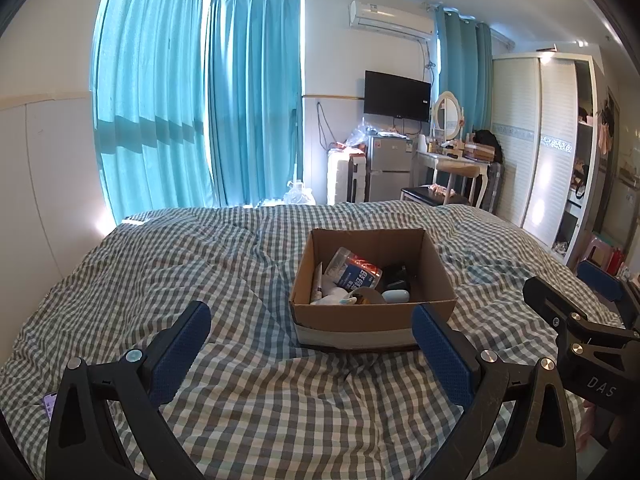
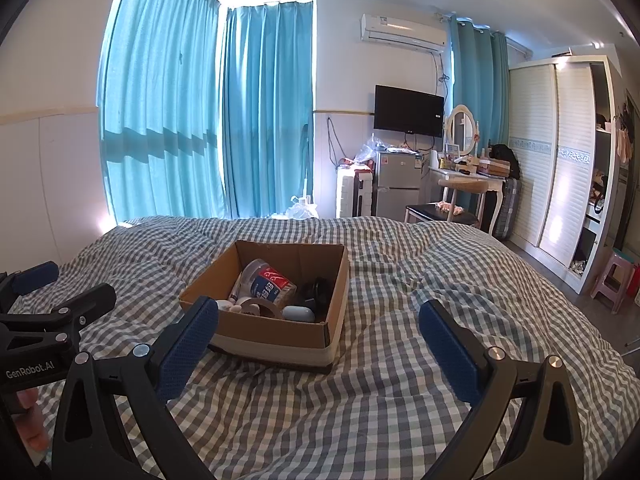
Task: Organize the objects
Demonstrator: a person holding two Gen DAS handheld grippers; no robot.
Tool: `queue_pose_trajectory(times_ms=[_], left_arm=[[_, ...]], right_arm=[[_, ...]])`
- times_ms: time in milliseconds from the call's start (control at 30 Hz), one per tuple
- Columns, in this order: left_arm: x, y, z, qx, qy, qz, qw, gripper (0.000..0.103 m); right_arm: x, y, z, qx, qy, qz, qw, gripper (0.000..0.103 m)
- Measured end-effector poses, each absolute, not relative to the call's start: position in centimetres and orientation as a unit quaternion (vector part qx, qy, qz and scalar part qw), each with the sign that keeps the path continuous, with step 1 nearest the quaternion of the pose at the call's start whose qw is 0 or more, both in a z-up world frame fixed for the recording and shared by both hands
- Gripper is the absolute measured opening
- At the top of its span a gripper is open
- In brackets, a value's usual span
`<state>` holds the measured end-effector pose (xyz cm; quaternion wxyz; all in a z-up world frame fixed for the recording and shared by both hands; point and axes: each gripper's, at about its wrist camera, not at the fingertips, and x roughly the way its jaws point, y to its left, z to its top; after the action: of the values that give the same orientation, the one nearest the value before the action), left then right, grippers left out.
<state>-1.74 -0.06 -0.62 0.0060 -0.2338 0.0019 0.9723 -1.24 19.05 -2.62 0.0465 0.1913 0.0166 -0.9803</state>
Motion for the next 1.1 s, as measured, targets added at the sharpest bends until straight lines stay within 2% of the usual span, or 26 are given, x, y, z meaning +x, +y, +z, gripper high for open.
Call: queue_pose_trajectory(times_ms=[1100], left_arm=[[-1.43,-0.41,-0.65,-0.234,-0.002,0.972,0.006,0.103]], right_arm=[[-1.32,18.73,-3.12,0.198,0.020,-0.979,0.046,0.101]])
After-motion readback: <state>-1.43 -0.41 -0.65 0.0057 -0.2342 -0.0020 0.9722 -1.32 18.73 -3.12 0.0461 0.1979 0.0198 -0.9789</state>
